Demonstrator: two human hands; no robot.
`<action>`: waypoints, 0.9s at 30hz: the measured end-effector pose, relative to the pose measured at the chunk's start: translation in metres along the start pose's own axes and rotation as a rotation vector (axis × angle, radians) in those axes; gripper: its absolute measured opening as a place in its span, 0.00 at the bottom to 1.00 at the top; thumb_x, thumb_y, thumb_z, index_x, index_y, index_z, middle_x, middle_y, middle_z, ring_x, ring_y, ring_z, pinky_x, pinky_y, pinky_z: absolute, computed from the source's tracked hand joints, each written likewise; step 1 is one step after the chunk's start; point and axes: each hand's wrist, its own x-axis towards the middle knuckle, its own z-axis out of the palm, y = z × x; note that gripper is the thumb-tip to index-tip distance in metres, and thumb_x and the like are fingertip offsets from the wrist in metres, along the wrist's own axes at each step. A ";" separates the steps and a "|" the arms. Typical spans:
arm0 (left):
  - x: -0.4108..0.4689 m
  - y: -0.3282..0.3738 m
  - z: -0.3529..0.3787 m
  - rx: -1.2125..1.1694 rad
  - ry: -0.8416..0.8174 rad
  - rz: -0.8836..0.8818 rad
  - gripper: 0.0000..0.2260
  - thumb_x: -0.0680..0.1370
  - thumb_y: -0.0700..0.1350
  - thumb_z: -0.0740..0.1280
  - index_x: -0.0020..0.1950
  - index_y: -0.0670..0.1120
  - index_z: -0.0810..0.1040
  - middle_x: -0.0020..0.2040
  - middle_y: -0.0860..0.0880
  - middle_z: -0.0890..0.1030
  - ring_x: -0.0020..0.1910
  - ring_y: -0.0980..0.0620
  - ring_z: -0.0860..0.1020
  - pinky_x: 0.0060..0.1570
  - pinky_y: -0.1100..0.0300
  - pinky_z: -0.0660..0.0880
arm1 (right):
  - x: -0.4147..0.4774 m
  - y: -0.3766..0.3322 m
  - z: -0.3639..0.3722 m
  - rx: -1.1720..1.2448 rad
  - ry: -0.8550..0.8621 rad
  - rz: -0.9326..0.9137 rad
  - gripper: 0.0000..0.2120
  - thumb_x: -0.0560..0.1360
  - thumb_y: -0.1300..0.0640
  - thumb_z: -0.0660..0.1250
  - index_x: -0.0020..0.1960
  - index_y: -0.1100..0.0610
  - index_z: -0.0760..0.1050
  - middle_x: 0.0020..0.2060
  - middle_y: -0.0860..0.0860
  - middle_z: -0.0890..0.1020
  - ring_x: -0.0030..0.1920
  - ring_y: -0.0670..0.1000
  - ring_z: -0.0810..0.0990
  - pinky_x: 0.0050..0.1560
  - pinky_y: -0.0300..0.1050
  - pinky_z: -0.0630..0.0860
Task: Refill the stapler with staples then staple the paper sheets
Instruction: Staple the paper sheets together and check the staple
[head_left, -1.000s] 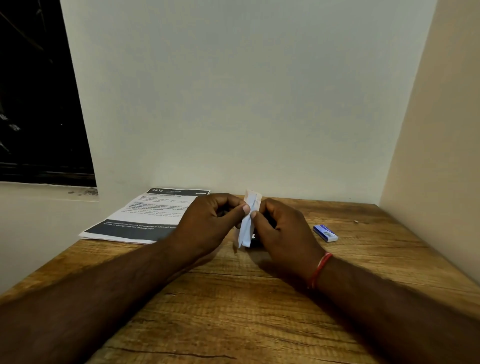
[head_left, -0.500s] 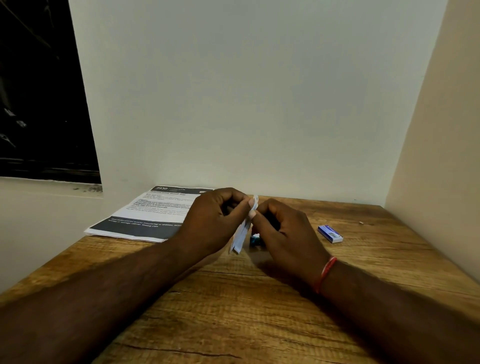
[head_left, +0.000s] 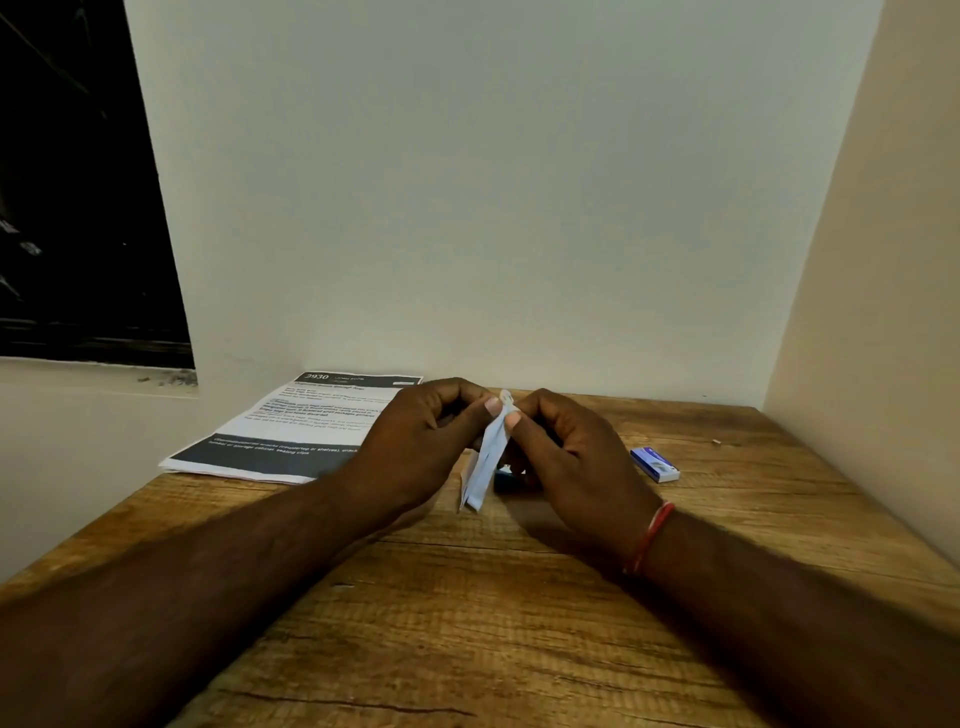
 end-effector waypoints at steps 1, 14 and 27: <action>0.000 -0.001 0.001 -0.034 0.010 0.007 0.10 0.88 0.47 0.71 0.54 0.44 0.89 0.47 0.49 0.91 0.47 0.52 0.88 0.51 0.58 0.84 | 0.001 0.002 -0.001 0.012 0.002 -0.002 0.13 0.89 0.52 0.65 0.52 0.56 0.84 0.43 0.52 0.86 0.44 0.52 0.85 0.47 0.52 0.85; 0.005 -0.015 -0.011 -0.098 -0.043 0.010 0.06 0.80 0.38 0.81 0.54 0.47 0.89 0.53 0.51 0.92 0.52 0.55 0.91 0.48 0.63 0.84 | 0.018 0.029 -0.012 0.512 0.026 0.215 0.21 0.86 0.42 0.64 0.51 0.56 0.88 0.38 0.58 0.86 0.38 0.55 0.83 0.42 0.49 0.83; 0.004 -0.012 -0.010 -0.081 -0.030 0.010 0.13 0.79 0.37 0.82 0.59 0.50 0.91 0.58 0.51 0.93 0.59 0.53 0.91 0.53 0.56 0.88 | 0.018 0.023 -0.015 0.497 0.119 0.255 0.11 0.86 0.57 0.71 0.48 0.60 0.85 0.34 0.58 0.84 0.35 0.54 0.81 0.37 0.46 0.82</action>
